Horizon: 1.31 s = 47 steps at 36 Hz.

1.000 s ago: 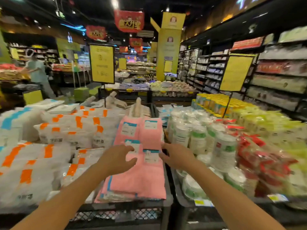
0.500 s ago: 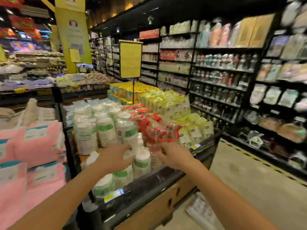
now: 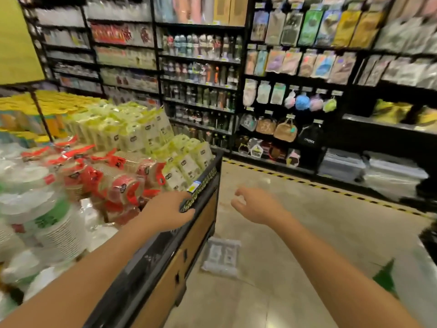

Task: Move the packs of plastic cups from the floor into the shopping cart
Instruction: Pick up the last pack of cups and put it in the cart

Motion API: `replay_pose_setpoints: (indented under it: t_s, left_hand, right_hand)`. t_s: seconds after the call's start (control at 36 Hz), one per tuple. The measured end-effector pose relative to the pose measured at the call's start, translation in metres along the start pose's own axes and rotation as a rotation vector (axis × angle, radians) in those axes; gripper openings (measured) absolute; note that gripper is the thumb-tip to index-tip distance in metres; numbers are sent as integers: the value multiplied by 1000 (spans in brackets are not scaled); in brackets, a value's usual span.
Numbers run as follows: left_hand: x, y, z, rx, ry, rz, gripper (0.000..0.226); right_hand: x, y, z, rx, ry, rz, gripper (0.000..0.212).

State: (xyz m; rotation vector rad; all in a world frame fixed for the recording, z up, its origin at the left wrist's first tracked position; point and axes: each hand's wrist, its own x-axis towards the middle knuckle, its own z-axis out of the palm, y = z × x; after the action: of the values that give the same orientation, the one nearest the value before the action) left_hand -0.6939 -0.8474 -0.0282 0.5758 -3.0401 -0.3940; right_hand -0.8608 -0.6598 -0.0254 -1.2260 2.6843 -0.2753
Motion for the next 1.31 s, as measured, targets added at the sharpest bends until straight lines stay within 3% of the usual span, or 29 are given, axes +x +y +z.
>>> replay_pose_setpoints:
  t_s: [0.44,0.81,1.08,1.31]
  left_hand:
    - [166,41,52,-15,-136,196,56]
    - [321,88,98,-90,-116,89,53]
    - [424,59,161,-99,-248,53,56]
    - [505,5,259,-227,-347,-18,62]
  right_hand:
    - [69,120,6,66,47,221,50]
    - [196,236,6,100,29,200,49]
    - [303,285,51,114,-35,255,50]
    - [386,308,145,155,-109,370,47]
